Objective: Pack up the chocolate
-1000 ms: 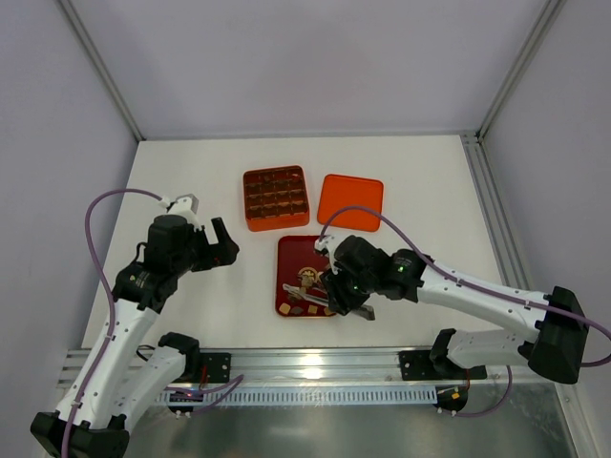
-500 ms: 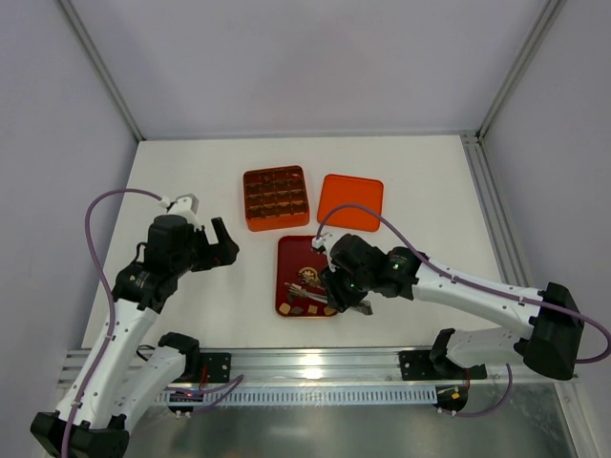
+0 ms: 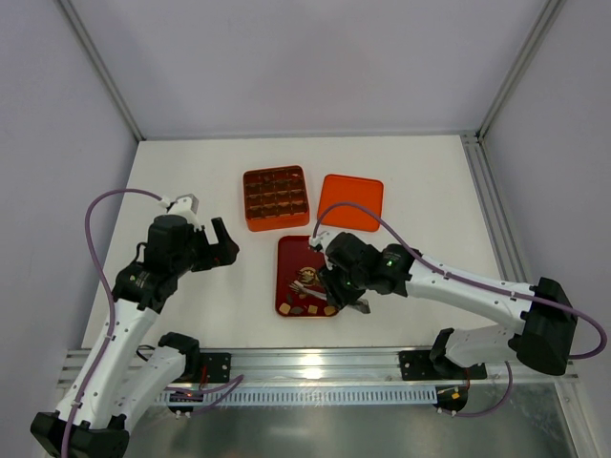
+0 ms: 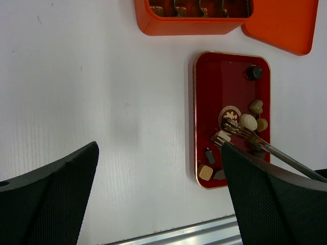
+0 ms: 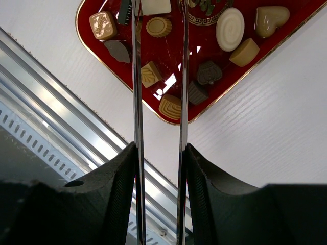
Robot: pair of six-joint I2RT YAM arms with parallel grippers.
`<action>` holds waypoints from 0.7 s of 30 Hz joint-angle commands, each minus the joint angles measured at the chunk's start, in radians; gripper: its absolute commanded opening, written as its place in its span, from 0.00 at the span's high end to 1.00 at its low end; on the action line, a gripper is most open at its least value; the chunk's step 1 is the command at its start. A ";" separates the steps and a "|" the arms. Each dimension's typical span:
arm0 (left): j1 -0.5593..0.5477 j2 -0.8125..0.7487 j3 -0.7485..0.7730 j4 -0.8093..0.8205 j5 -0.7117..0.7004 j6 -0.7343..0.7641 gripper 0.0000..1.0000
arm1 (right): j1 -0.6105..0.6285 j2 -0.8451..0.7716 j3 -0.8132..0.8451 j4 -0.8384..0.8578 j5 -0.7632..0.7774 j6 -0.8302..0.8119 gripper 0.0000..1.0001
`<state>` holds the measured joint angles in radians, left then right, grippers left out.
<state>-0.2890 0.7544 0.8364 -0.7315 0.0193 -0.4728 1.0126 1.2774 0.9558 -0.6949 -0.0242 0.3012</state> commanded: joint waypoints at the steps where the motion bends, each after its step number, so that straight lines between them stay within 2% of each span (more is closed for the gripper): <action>1: -0.006 -0.010 0.000 0.017 -0.012 -0.010 0.00 | 0.003 -0.004 0.043 0.000 0.020 0.007 0.57; 7: -0.004 -0.007 0.001 0.018 -0.012 -0.010 0.00 | 0.004 -0.004 0.047 -0.014 0.018 0.007 0.53; 21: -0.004 -0.004 0.000 0.017 -0.012 -0.010 0.00 | 0.004 0.017 0.058 -0.006 0.004 0.004 0.55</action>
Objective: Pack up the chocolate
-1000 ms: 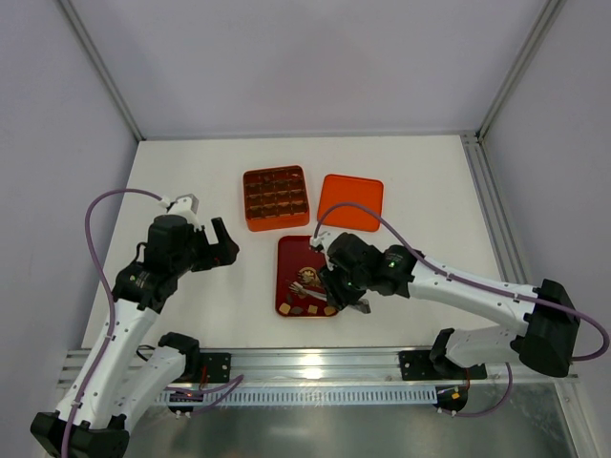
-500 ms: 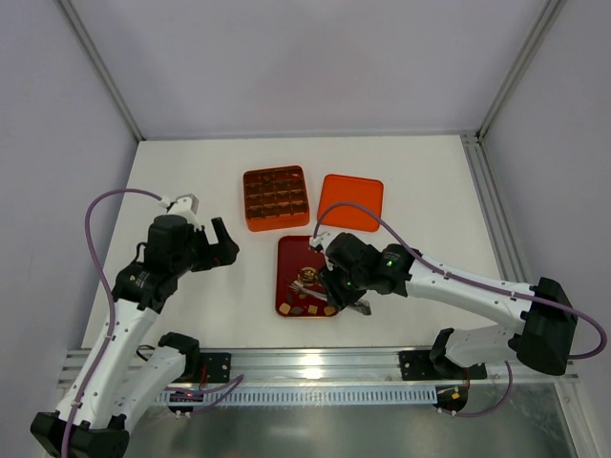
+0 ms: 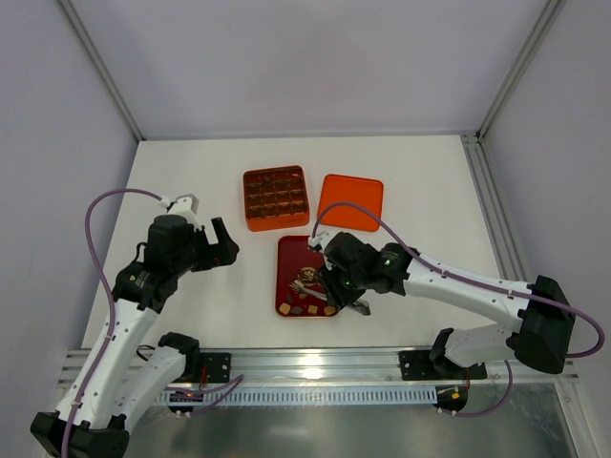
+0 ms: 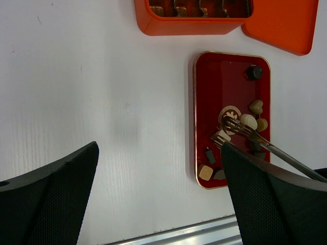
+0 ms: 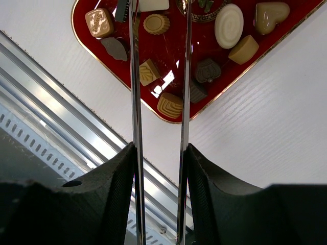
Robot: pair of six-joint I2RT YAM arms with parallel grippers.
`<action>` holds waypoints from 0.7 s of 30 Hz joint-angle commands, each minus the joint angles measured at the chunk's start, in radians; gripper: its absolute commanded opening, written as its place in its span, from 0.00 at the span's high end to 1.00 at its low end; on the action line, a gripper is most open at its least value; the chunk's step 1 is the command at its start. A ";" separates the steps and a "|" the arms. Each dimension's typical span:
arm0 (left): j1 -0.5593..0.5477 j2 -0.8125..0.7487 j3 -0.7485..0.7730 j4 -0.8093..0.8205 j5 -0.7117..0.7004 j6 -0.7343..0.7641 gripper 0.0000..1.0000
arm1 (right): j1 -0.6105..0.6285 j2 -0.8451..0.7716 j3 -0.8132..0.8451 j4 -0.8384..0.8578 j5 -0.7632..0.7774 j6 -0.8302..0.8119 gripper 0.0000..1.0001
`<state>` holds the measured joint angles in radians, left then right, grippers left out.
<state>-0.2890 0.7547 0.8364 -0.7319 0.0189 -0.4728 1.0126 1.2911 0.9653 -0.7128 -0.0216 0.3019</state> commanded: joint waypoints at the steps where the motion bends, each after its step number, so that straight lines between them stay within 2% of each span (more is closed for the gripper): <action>1: -0.004 -0.006 0.001 0.020 -0.011 -0.010 0.00 | 0.004 0.008 0.047 0.012 -0.003 0.002 0.55; 10: -0.006 -0.008 0.001 0.017 -0.011 -0.009 0.00 | 0.004 0.005 0.062 0.000 0.008 0.003 0.60; 21: -0.004 -0.009 0.001 0.017 -0.011 -0.010 0.00 | 0.003 0.020 0.144 -0.007 0.077 0.008 0.61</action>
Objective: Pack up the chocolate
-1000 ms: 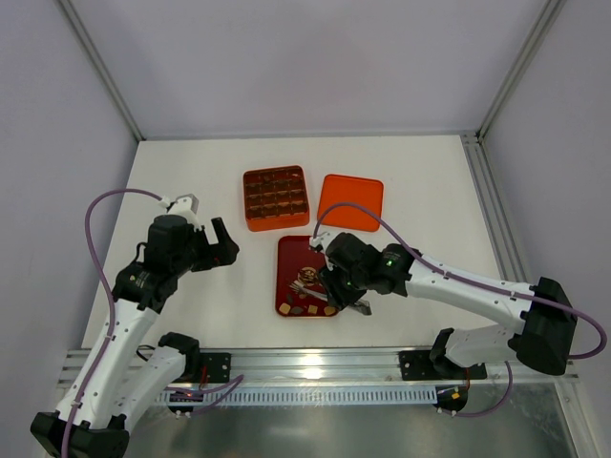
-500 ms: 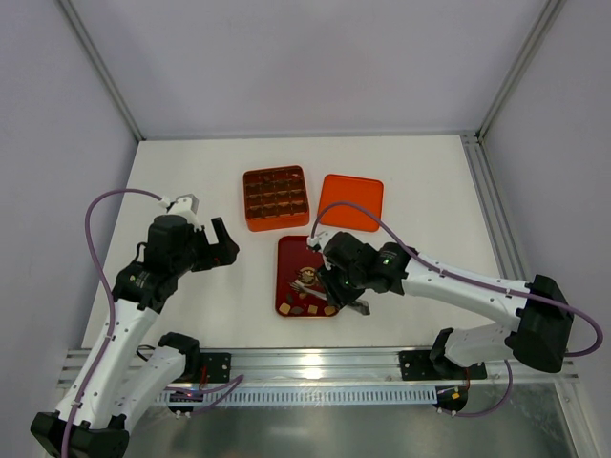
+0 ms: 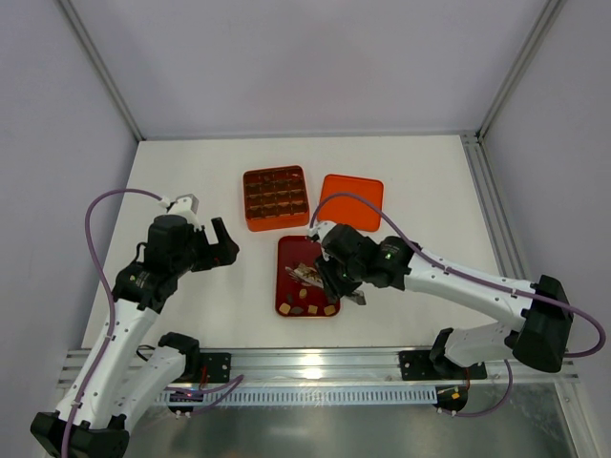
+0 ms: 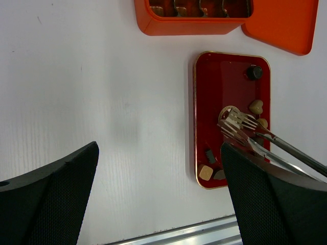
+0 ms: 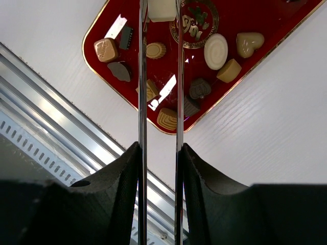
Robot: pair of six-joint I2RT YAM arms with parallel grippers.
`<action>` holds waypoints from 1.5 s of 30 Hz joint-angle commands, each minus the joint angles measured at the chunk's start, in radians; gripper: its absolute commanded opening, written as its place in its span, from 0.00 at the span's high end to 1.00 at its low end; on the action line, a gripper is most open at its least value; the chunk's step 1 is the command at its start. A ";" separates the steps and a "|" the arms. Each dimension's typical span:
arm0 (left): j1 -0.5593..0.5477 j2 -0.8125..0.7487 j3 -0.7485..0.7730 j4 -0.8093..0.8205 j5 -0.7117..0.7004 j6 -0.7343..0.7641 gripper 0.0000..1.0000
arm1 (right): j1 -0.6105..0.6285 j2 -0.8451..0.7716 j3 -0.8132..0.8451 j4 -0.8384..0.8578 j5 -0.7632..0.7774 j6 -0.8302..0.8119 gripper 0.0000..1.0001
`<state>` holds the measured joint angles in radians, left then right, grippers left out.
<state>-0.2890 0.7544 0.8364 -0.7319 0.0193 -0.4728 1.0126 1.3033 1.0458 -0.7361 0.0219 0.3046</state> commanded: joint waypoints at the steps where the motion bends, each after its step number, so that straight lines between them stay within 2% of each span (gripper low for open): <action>1: -0.006 -0.010 0.001 0.019 -0.010 -0.012 0.00 | 0.003 0.011 0.069 0.015 0.036 0.004 0.61; 10: -0.006 -0.013 0.001 0.019 -0.010 -0.010 0.00 | -0.043 0.066 0.187 0.018 0.039 -0.028 0.61; 16: -0.007 -0.013 0.001 0.019 -0.010 -0.012 0.00 | -0.138 0.165 0.348 0.038 0.021 -0.071 0.62; 21: -0.007 -0.012 0.001 0.020 -0.012 -0.010 0.00 | -0.204 0.316 0.534 0.060 0.006 -0.079 0.61; 31: -0.007 -0.013 0.001 0.022 -0.010 -0.009 0.00 | -0.227 0.625 0.882 0.079 0.013 -0.073 0.61; 38: -0.006 -0.017 0.000 0.022 -0.009 -0.007 0.00 | -0.227 0.735 0.930 0.124 0.013 -0.050 0.61; 45: -0.007 -0.017 0.000 0.022 -0.007 -0.009 0.00 | -0.227 0.772 0.927 0.165 0.027 -0.048 0.61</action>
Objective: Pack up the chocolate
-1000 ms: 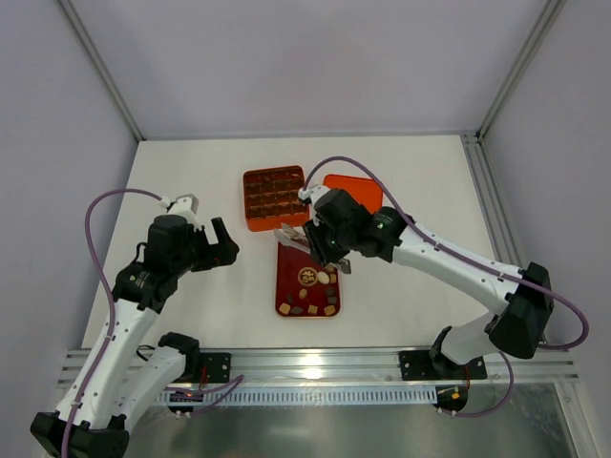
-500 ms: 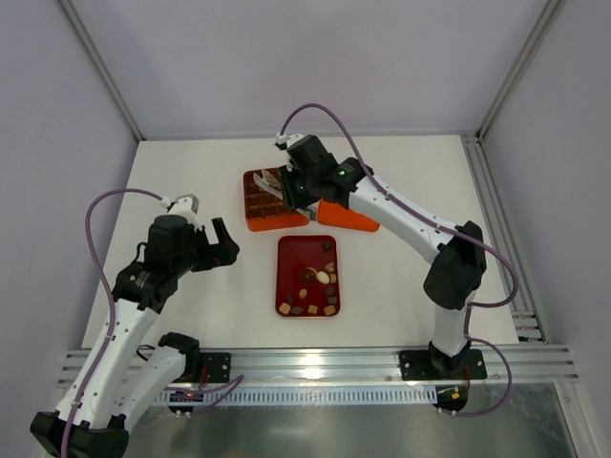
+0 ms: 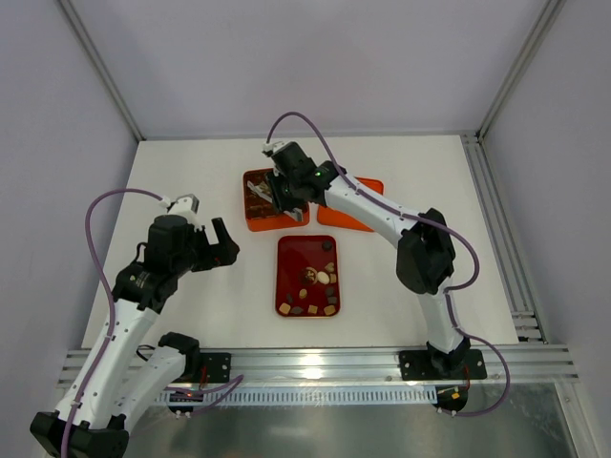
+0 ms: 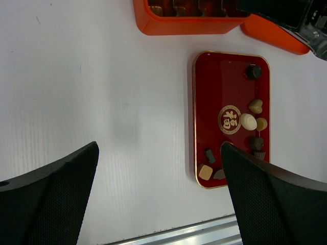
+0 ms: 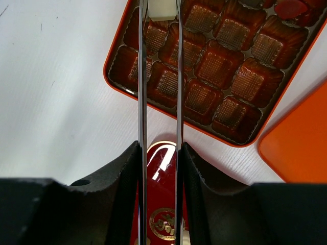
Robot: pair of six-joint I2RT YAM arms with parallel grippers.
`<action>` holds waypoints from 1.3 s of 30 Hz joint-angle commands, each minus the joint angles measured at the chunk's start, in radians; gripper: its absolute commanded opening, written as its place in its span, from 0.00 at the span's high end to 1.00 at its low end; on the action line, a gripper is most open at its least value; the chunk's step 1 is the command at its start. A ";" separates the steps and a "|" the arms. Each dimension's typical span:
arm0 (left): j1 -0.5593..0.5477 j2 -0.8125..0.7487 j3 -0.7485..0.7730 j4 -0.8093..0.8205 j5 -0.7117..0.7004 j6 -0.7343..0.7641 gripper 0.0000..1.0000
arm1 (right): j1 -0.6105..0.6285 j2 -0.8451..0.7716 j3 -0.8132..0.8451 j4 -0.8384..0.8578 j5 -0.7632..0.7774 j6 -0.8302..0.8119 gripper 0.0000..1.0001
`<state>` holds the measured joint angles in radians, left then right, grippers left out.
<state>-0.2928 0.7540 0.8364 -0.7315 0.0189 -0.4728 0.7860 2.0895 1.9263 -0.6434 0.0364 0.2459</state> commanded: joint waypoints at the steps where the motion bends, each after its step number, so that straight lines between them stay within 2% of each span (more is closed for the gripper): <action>1: -0.003 -0.015 0.000 0.023 -0.005 -0.007 0.00 | -0.001 -0.013 0.040 0.080 0.014 0.012 0.61; 11: -0.003 -0.010 0.000 0.023 -0.005 -0.007 0.00 | -0.001 0.024 0.054 0.087 0.016 0.020 0.60; 16: -0.002 -0.010 0.000 0.021 -0.004 -0.007 0.00 | -0.001 0.033 0.066 0.088 0.017 0.024 0.54; 25: -0.002 -0.010 0.000 0.023 -0.005 -0.007 0.00 | 0.001 -0.022 0.080 0.073 0.036 0.018 0.53; 32: -0.002 -0.013 0.000 0.021 -0.007 -0.007 0.00 | -0.002 -0.227 -0.061 0.065 0.097 0.016 0.57; 35: -0.002 -0.018 0.000 0.023 -0.005 -0.009 0.00 | -0.002 -0.359 -0.185 0.053 0.100 0.030 0.57; 39: -0.003 -0.022 0.000 0.023 -0.005 -0.007 0.00 | 0.005 -0.581 -0.430 0.030 0.059 0.062 0.57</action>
<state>-0.2928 0.7471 0.8364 -0.7315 0.0193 -0.4728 0.7845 1.6718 1.6253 -0.6201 0.1047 0.2775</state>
